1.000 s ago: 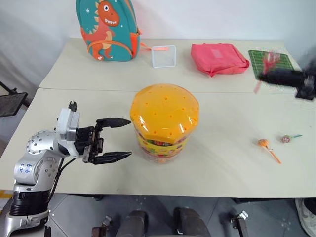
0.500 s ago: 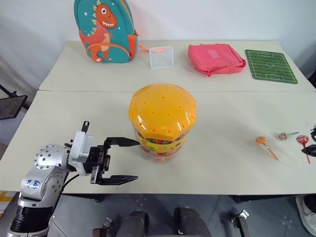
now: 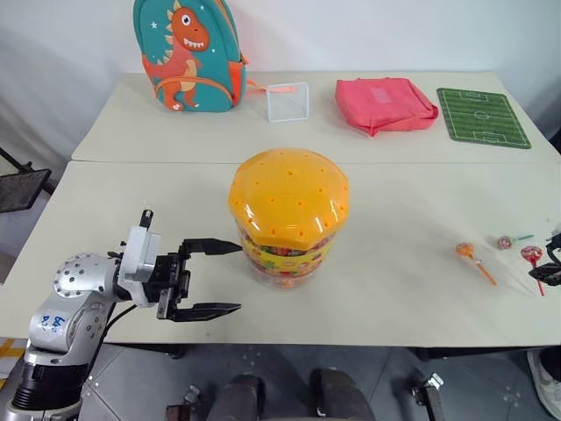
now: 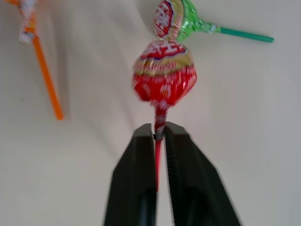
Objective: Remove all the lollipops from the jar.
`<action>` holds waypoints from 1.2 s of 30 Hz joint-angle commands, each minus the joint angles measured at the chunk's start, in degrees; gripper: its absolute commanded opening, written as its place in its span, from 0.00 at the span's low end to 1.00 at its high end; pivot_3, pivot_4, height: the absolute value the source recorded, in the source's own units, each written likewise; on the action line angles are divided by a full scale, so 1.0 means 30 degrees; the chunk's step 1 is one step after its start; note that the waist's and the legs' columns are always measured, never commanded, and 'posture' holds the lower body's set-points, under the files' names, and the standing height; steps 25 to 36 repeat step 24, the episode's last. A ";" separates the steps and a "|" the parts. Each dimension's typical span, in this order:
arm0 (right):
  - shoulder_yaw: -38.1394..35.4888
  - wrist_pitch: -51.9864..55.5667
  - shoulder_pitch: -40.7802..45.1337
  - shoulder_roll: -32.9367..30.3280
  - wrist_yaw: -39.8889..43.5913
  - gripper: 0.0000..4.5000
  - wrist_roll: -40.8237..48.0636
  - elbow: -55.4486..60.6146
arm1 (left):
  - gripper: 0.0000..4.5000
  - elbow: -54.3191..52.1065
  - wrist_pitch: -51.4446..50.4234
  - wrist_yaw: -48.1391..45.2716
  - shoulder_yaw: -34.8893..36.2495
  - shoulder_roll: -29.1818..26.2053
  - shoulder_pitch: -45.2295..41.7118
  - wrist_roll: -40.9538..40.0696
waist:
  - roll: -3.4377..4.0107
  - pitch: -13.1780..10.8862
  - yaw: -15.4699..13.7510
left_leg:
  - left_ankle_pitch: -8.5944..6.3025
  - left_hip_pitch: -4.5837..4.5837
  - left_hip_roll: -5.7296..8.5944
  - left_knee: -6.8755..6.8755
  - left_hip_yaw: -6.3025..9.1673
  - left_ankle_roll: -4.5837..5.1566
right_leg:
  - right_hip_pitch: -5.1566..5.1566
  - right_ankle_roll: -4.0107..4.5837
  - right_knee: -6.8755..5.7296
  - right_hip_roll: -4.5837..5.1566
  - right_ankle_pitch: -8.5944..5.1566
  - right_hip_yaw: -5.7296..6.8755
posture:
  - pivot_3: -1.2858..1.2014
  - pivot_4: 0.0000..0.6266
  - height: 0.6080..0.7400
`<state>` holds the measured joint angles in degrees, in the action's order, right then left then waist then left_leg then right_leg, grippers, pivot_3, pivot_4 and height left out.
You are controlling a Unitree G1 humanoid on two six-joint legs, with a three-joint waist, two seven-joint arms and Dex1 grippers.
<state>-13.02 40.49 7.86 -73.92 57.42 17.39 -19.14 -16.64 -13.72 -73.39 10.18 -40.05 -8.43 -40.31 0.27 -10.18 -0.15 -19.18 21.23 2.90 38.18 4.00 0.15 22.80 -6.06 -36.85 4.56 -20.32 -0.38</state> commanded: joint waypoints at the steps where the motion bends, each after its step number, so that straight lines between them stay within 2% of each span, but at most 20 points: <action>1: -0.1757 0.0245 -0.0788 -0.0108 0.0442 0.38 0.0462 0.1099 | 1.00 0.0301 -0.0044 -0.0022 0.0642 -0.0346 -0.0056 -0.0273 | 0.0000 0.0000 0.0009 | 0.0000 0.0000 0.0000 0.0000 0.0001 0.0000 | -0.0001 0.0000 -0.0003 0.0002 0.0000 -0.0001 | 0.52 0.24 1.00; 5: -0.3157 -0.0708 -0.1303 0.0572 0.0246 0.68 0.0660 0.1792 | 1.00 0.0655 -0.0016 -0.0072 0.0717 -0.0546 -0.0060 -0.0144 | 0.0000 0.0000 0.0013 | 0.0000 -0.0001 0.0000 0.0005 0.0000 0.0000 | -0.0003 0.0000 0.0000 0.0000 0.0000 -0.0004 | 0.52 0.24 1.00; 9: -0.5992 -0.3737 -0.2082 0.2027 0.2753 0.97 0.2490 0.3992 | 1.00 0.1450 0.0225 0.0174 0.0923 -0.1046 0.0131 0.0738 | -0.0001 0.0000 0.0011 | -0.0001 -0.0012 -0.0001 -0.0005 0.0001 -0.0001 | -0.0004 0.0000 -0.0009 -0.0006 0.0000 0.0000 | 0.52 0.24 1.00; 10: -0.6805 -0.4416 -0.1954 0.2694 0.3205 1.00 0.3237 0.4624 | 1.00 0.1701 0.0390 0.0195 0.0985 -0.1142 0.0183 0.0963 | -0.0001 -0.0001 0.0018 | -0.0001 -0.0013 -0.0001 -0.0008 0.0002 -0.0001 | -0.0004 0.0000 -0.0009 -0.0009 0.0000 0.0004 | 0.52 0.24 1.00; 12: -0.8032 -0.5344 -0.1156 0.4327 0.3611 1.00 0.5153 0.6105 | 1.00 0.2718 0.1218 0.0646 0.1131 -0.1478 0.0263 0.2207 | -0.0007 -0.0004 0.0074 | -0.0001 -0.0015 0.0000 -0.0008 0.0000 -0.0001 | -0.0007 -0.0002 -0.0009 -0.0008 0.0001 -0.0002 | 0.52 0.24 1.00; 14: -0.7867 -0.5911 -0.1558 0.5309 0.4281 1.00 0.5800 0.7822 | 1.00 0.3857 0.2670 0.1118 0.1069 -0.1721 0.0210 0.3839 | -0.0005 -0.0003 0.0063 | -0.0002 -0.0026 -0.0004 -0.0006 0.0001 -0.0005 | -0.0018 -0.0004 -0.0008 -0.0016 0.0002 -0.0002 | 0.52 0.24 1.00; 18: -0.5563 -0.9868 -0.3731 0.7038 0.6729 1.00 0.5164 1.1472 | 1.00 0.4689 0.2646 0.1680 0.1347 -0.1470 0.0006 0.3823 | -0.0041 0.0007 -0.0160 | -0.0008 -0.0027 -0.0015 -0.0014 0.0051 -0.0016 | -0.0024 -0.0004 -0.0017 -0.0016 0.0002 0.0036 | 0.52 0.24 1.00; 21: -0.3976 -1.1741 -0.4010 0.8667 0.6377 1.00 0.4762 1.2671 | 1.00 0.3934 0.2895 0.2392 0.1532 -0.1477 0.0926 0.4241 | -0.0041 0.0006 -0.0232 | -0.0020 -0.0011 -0.0004 0.0008 0.0040 -0.0006 | -0.0035 -0.0040 -0.0034 -0.0008 0.0022 0.0017 | 0.52 0.24 1.00; 24: -0.2344 -1.4129 -0.4170 1.0034 0.6124 1.00 0.3372 1.2186 | 1.00 0.2858 0.2766 0.3612 0.1824 -0.1149 0.2167 0.4469 | -0.0050 0.0012 -0.0233 | -0.0025 -0.0031 0.0004 0.0021 0.0040 0.0004 | -0.0060 -0.0053 -0.0015 0.0001 0.0029 0.0009 | 0.52 0.24 1.00; 36: -0.2344 -1.4129 -0.4170 1.0034 0.6124 1.00 0.3372 1.2186 | 1.00 0.2858 0.2766 0.3612 0.1824 -0.1149 0.2167 0.4469 | -0.0050 0.0012 -0.0233 | -0.0025 -0.0031 0.0004 0.0021 0.0040 0.0004 | -0.0060 -0.0053 -0.0015 0.0001 0.0029 0.0009 | 0.52 0.24 1.00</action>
